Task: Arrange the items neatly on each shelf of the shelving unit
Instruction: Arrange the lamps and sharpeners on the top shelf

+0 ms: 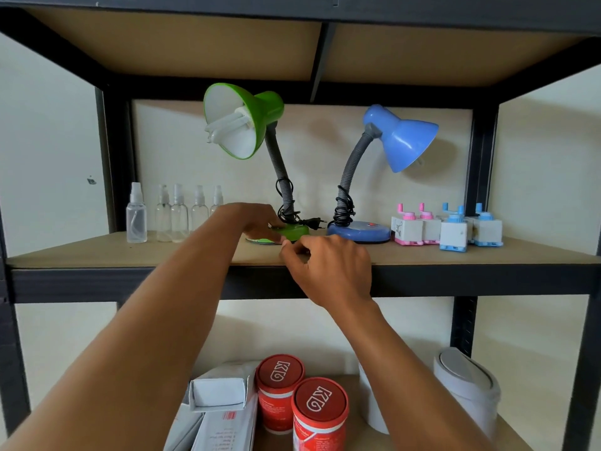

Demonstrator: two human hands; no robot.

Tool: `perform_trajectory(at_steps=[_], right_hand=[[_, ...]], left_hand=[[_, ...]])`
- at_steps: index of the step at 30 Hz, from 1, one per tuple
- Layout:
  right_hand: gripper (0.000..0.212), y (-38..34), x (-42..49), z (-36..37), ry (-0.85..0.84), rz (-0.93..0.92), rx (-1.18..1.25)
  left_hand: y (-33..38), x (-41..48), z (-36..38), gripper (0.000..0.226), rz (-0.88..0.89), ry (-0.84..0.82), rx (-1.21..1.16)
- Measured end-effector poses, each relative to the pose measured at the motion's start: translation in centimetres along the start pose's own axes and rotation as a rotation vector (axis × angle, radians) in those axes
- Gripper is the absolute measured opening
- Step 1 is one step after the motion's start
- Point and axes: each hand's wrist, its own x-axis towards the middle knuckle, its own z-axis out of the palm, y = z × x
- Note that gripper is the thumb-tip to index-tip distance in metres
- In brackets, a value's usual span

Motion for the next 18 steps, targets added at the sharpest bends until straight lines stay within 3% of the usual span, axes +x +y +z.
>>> perform_trajectory(at_steps=[4,11,16,18], right_hand=[[0.056,0.2,-0.1,0.7,0.030,-0.007,0.018],[0.058,0.5,-0.4,1.2,0.126,-0.022,-0.061],[0.067,0.8,-0.4,0.9,-0.017,-0.006,-0.070],[0.062,0.9,-0.5,0.9,0.008,-0.019,-0.100]], left_hand=[[1.8,0.5,-0.8,0.058,-0.060,-0.005,0.046],[5.0,2.5,-0.3,0.057,-0.193,0.163,0.023],[6.5,3.1,0.5,0.046,-0.337,0.218,0.089],[6.2,3.3,0.6,0.047,-0.331,0.228,0.088]])
